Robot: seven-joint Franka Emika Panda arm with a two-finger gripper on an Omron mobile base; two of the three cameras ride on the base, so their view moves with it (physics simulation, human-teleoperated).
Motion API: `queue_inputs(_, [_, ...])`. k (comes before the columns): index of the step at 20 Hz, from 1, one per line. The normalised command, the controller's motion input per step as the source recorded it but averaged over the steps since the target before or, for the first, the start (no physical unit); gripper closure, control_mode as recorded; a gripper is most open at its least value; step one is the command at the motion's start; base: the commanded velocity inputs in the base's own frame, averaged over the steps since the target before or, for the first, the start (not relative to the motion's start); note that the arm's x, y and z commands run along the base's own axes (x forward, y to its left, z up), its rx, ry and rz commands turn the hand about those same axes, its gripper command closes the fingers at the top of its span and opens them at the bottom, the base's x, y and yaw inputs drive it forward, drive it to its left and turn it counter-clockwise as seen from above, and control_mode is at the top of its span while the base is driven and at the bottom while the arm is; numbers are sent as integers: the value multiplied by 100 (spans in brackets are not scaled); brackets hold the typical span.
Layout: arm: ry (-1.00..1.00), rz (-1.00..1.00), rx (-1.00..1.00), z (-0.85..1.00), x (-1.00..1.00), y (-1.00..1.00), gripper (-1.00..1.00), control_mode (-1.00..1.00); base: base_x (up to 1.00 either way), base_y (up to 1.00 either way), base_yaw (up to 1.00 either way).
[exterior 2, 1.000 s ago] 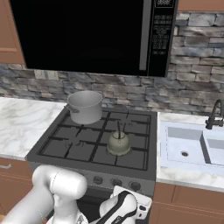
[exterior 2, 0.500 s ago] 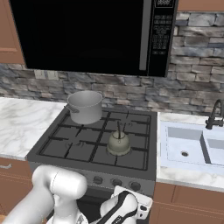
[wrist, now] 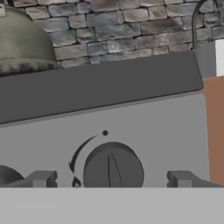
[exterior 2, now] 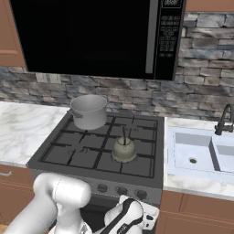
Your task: Pick the kettle from the counter and place it on a stove burner. Then turn the burner on.
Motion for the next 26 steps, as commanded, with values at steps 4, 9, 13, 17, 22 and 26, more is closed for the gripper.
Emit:
queue_inputs(4, [1,0,0,0,2,0,100,-100,0,0,0])
queue_inputs(9, [0,0,0,0,7,0,100,-100,0,0,0])
queue_inputs(13, [0,0,0,0,8,0,100,-100,0,0,0])
queue_inputs(17, [0,0,0,0,8,0,100,-100,0,0,0])
queue_inputs(22, [0,0,0,0,11,0,100,-100,0,0,0])
queue_inputs(26, [0,0,0,0,12,0,100,-100,0,0,0])
